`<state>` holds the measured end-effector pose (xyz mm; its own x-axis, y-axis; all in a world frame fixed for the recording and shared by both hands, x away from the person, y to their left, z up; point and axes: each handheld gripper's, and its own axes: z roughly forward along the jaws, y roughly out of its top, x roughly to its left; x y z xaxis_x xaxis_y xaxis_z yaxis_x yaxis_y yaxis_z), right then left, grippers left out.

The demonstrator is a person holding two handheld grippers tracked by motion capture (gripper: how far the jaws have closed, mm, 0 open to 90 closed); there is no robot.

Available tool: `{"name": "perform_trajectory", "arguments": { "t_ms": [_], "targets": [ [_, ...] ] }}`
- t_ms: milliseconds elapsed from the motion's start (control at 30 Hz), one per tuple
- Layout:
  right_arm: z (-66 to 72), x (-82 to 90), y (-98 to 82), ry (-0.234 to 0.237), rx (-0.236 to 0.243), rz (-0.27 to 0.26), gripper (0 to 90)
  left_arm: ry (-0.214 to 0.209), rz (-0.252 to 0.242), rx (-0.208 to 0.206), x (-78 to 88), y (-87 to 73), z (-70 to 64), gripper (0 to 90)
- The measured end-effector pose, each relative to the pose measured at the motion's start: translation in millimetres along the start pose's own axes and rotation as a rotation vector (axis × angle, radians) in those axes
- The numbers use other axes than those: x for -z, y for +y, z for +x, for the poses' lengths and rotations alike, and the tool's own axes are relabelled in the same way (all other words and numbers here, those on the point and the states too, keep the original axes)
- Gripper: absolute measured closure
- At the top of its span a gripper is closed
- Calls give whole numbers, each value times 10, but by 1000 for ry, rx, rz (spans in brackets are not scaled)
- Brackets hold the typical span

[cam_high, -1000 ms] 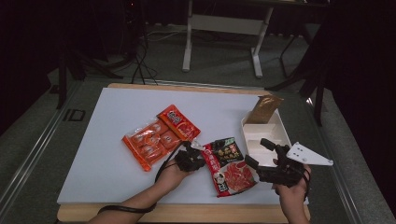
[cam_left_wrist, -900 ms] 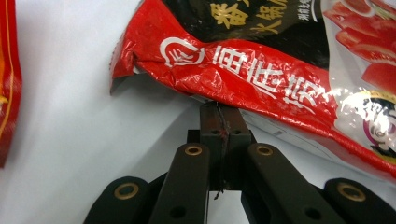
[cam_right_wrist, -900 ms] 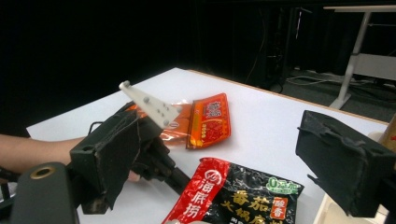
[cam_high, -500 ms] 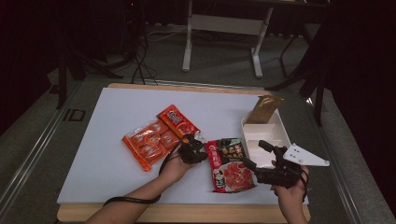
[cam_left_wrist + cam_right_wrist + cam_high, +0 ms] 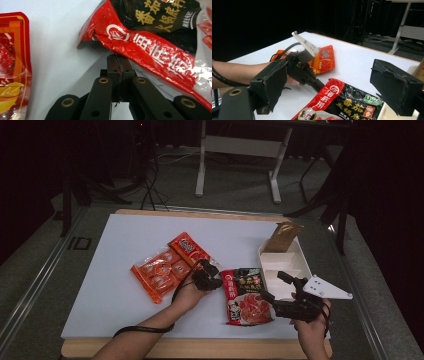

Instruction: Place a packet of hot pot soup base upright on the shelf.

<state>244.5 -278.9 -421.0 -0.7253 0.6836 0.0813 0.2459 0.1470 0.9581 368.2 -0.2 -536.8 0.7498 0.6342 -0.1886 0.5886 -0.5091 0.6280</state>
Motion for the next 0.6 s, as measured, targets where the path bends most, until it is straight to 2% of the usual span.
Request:
{"name": "perform_trajectory", "arguments": {
  "t_ms": [133,267,300,433,533,600],
  "targets": [
    [-5,-5,-5,6,-2,2,138,-8,-39,35,130,-13,48,892],
    [-3,-21,-9,9,-3,7,138,-18,-124,45,326,54,88,780],
    [1,-27,-9,10,-3,8,138,-21,-133,48,350,77,97,709],
    [21,-38,-8,11,9,12,138,-29,-149,70,327,140,119,535],
    [24,-47,-10,13,11,16,138,-45,-139,109,241,159,146,467],
    [22,-56,-15,14,11,19,138,-50,-123,117,174,172,150,460]
  ]
}}
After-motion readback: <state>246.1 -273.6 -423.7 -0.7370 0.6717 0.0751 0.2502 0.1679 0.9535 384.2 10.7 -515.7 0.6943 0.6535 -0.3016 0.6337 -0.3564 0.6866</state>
